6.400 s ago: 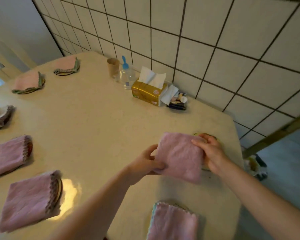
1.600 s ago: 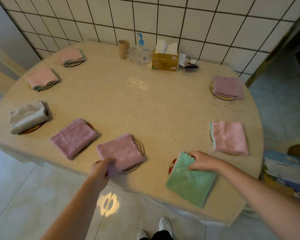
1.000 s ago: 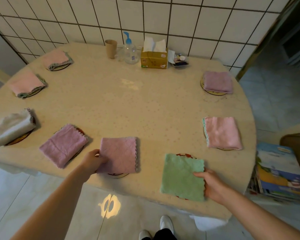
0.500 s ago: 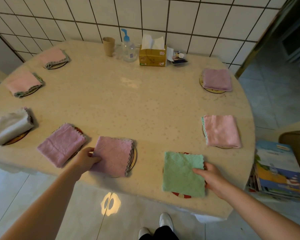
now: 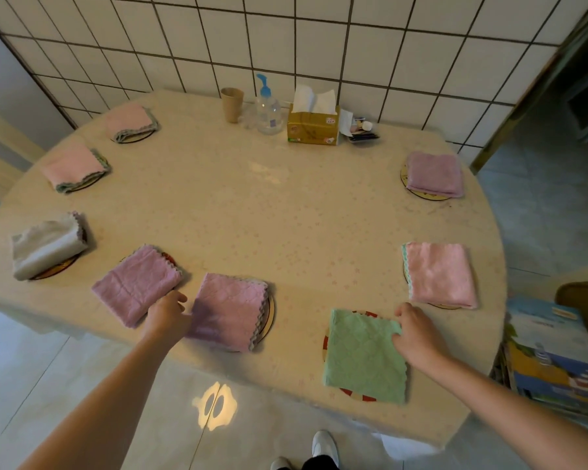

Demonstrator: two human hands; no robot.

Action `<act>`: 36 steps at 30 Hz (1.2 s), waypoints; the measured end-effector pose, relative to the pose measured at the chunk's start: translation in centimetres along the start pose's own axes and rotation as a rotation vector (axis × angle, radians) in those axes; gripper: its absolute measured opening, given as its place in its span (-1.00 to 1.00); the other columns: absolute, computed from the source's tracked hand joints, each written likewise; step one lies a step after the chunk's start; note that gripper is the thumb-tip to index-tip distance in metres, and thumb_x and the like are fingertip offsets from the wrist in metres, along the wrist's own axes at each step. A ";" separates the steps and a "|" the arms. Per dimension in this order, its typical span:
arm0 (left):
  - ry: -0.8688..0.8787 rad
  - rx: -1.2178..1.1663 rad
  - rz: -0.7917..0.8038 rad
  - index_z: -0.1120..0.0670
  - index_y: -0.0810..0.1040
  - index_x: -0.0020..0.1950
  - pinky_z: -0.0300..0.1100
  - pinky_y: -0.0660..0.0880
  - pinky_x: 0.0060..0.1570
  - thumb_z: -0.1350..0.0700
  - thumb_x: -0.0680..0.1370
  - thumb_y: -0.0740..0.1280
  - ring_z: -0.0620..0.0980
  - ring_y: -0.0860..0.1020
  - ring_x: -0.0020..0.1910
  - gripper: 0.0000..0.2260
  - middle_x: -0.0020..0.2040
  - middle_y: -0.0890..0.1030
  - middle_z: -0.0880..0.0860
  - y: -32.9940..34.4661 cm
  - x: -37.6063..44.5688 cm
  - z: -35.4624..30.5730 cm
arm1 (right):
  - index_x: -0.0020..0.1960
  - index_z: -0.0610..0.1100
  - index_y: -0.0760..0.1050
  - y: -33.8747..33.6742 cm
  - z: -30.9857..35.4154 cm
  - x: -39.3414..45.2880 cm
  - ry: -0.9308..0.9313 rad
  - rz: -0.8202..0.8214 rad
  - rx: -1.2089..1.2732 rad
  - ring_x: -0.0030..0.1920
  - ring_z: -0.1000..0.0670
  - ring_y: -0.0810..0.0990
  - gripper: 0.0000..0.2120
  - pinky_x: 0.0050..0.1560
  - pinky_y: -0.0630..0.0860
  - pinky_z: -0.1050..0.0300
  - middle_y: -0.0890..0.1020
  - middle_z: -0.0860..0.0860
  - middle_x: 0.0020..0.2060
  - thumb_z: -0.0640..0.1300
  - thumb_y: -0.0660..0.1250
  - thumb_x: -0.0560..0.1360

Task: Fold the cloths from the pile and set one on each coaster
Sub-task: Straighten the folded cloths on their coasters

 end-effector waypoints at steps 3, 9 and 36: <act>0.032 -0.015 -0.031 0.13 0.51 0.16 -0.12 0.48 -0.12 0.27 0.43 0.42 0.05 0.52 -0.08 -0.68 -0.02 0.55 0.06 -1.2 0.2 0.4 | 0.23 -0.12 0.36 -1.0 4.4 0.4 -0.133 -0.045 0.007 0.12 -0.06 0.49 -0.67 0.00 0.47 0.09 0.46 -0.04 0.17 -0.20 0.30 0.48; -0.031 -0.115 -0.112 0.14 0.57 0.12 -0.11 0.47 -0.03 0.20 0.49 0.35 0.12 0.55 -0.04 -0.79 0.03 0.61 0.15 -5.9 2.6 4.2 | 0.18 -0.10 0.40 0.8 18.1 1.7 -0.348 0.061 0.124 0.07 -0.02 0.52 -0.71 0.07 0.47 0.10 0.52 0.01 0.06 -0.20 0.26 0.47; -0.616 -0.757 0.089 0.27 0.47 0.01 -0.05 0.56 -0.16 -0.05 0.34 0.54 0.13 0.52 -0.17 -0.51 -0.13 0.51 0.19 -20.3 27.1 25.2 | 0.05 -0.19 0.40 13.7 49.4 6.7 -0.118 0.273 -0.073 0.06 -0.17 0.57 -0.65 -0.16 0.40 0.13 0.58 -0.15 0.04 0.06 0.36 0.44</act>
Point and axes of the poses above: each hand's wrist, its own x-axis towards the middle knuckle, its own y-axis out of the palm, z = x × y, the point moved 4 cm from there along x, towards the middle knuckle
